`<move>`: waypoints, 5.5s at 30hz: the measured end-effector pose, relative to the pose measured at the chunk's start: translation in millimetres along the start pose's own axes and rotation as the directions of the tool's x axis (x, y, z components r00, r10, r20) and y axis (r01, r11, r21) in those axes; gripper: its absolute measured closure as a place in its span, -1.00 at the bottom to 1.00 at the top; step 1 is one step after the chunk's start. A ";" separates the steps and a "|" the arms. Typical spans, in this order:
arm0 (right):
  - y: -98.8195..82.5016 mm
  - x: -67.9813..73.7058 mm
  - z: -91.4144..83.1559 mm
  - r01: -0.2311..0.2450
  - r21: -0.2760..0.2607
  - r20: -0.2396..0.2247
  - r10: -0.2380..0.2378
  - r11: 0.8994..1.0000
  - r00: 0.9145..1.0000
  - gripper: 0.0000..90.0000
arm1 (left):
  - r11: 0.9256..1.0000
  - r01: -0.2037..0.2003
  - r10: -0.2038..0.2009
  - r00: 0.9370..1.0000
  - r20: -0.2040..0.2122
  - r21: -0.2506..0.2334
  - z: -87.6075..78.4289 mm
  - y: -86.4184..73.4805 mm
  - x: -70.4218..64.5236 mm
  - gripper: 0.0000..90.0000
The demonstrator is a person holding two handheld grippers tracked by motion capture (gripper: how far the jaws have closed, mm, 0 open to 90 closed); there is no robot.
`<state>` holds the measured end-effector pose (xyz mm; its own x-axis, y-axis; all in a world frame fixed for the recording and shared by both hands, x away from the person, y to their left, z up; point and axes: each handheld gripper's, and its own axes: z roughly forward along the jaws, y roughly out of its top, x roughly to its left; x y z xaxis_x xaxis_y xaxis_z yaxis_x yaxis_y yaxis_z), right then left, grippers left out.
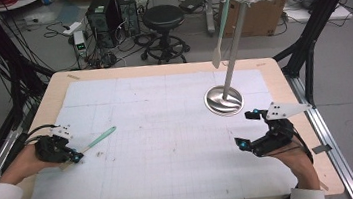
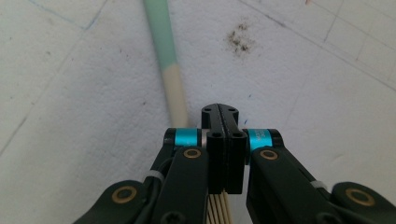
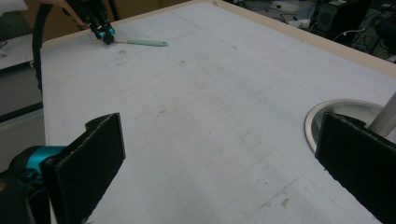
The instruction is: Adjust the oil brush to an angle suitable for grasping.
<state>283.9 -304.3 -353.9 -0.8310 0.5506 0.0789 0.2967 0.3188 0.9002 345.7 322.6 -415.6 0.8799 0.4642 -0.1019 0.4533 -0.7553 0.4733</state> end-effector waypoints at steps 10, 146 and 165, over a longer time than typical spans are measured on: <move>1.0 -0.5 1.5 0.006 -0.003 0.000 -0.006 1.000 1.000 -0.99 | 0.999 -0.010 0.009 1.000 -0.028 -0.042 -19.7 13.4 -6.2 0.92; 0.9 -1.1 -2.0 -0.002 -0.021 -0.009 0.002 1.000 1.000 -1.00 | 0.951 -0.172 0.179 0.984 0.003 -0.255 -76.5 123.7 -55.1 0.82; 0.0 -0.4 -7.1 -0.003 -0.024 -0.005 0.003 1.000 1.000 -1.00 | 0.855 -0.211 0.252 0.967 0.025 -0.474 -82.3 174.0 -93.9 0.82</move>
<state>280.8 -310.0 -350.8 -0.8324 0.5477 0.0842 0.2884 0.2985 0.9098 330.2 185.7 -251.6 0.9690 0.2471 -0.0007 0.1343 -0.5240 0.8411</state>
